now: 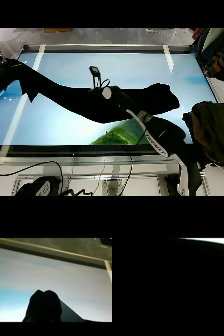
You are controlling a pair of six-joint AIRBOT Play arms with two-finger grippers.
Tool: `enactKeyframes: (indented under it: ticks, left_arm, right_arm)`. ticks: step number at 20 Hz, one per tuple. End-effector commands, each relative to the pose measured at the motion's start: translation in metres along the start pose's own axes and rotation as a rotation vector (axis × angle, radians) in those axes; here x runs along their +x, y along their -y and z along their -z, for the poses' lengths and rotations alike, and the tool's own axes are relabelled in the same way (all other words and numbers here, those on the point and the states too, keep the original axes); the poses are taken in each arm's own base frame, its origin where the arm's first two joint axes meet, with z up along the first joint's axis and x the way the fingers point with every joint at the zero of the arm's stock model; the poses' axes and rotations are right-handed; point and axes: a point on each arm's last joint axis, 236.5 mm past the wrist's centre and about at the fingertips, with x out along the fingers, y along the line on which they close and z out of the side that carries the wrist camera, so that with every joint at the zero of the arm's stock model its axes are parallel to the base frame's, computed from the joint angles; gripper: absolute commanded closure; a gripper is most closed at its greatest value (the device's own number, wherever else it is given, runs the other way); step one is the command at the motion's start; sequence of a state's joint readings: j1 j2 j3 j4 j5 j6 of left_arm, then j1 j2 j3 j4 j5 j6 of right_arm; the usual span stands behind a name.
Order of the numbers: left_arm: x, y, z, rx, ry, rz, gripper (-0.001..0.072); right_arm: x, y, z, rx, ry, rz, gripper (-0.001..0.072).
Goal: Fold the clothes and pants, and hang the long-sleeved shirts on hangers.
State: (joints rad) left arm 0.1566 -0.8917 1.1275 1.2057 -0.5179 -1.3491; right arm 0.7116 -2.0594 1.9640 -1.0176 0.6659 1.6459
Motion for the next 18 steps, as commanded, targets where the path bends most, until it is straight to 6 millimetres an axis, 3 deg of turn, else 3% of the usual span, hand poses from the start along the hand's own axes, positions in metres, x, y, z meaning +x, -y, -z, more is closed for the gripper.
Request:
enactKeyframes:
  ticks: [1,4,7,10,13,16,18]
  left_arm:
    - [-0.019,0.005,-0.013,0.041,0.031,0.007,0.0697]
    - [-0.013,0.003,-0.007,0.038,0.015,0.005,0.0697]
    - [-0.003,0.001,0.003,0.023,-0.015,0.005,0.0696]
    - [0.016,0.012,0.024,-0.064,-0.078,0.051,0.0697]
    - [0.036,0.041,0.074,-0.090,-0.245,0.134,0.0697]
    - [0.051,0.090,0.120,-0.057,-0.377,0.236,0.0697]
    - [0.055,0.135,0.148,-0.058,-0.446,0.328,0.0697]
  right_arm:
    - [0.026,-0.042,0.046,0.016,-0.088,-0.051,0.0698]
    - [0.035,-0.067,0.073,-0.015,-0.126,-0.075,0.0698]
    - [0.034,-0.064,0.070,-0.022,-0.124,-0.067,0.0696]
    - [0.017,-0.027,0.040,-0.038,-0.100,-0.007,0.0695]
    - [-0.022,0.023,-0.004,-0.002,-0.071,0.061,0.0695]
    - [-0.074,0.075,-0.049,0.061,-0.022,0.120,0.0695]
    - [-0.112,0.106,-0.073,0.098,0.010,0.160,0.0694]
